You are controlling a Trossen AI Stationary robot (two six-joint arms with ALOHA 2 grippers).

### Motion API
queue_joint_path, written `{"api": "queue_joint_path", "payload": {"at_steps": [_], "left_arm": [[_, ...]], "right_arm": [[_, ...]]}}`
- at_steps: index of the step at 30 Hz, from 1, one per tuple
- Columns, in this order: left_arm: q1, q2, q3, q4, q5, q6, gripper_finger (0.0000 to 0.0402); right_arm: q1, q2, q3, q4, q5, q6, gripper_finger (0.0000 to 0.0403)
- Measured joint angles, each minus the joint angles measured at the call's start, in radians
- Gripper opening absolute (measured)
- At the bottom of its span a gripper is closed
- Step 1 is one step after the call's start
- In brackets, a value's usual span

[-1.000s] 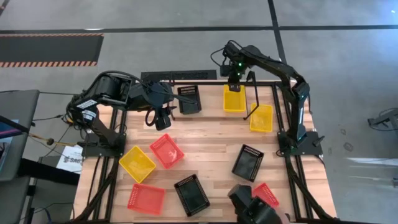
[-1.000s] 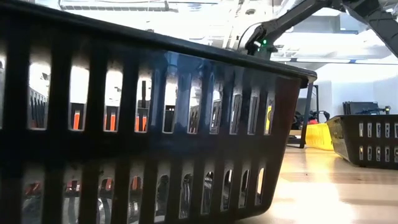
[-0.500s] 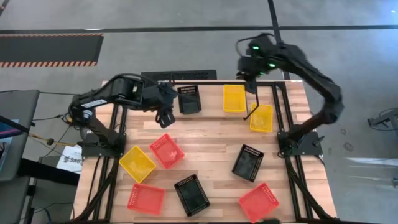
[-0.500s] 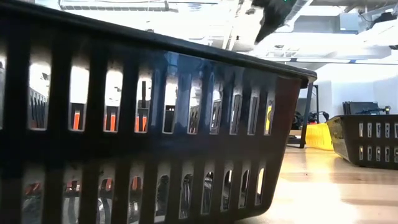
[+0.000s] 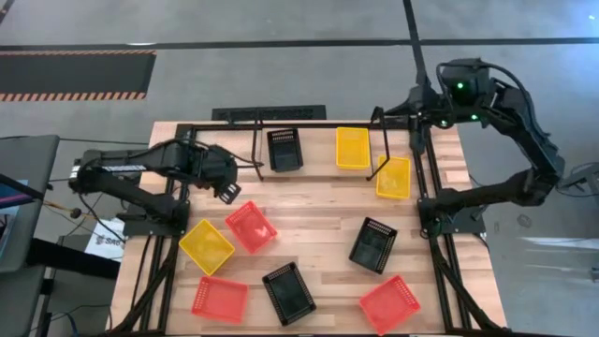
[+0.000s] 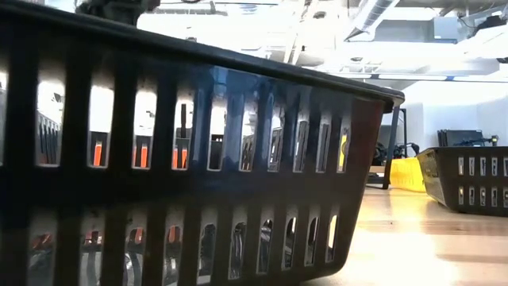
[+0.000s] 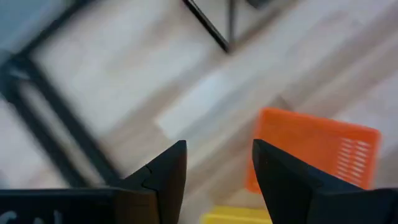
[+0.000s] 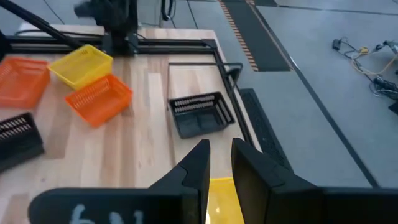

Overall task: Stack baskets on shelf by color
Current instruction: Put the top orange bin on the shelf

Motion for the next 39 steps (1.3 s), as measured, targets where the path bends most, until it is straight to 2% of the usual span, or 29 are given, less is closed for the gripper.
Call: {"api": "queue_joint_path", "payload": {"at_steps": [4,14,26,39], "left_arm": [[0.0,-0.033,-0.143,0.178,0.117,0.004,0.0171],[0.0,-0.025,-0.35,0.248,0.213,-0.025,0.0171],[0.0,-0.015,-0.449,0.461,0.24,-0.016,0.0171],[0.0,0.078,-0.508,0.544,0.272,0.021,0.0171]], "right_arm": [[0.03,0.01,0.0,0.019,0.0,0.04,0.0088],[0.09,0.082,0.0,0.046,0.0,0.093,0.0088],[0.161,0.158,-0.001,0.154,-0.003,0.093,0.0088],[0.201,0.147,-0.001,0.19,-0.004,0.091,0.0088]]}}
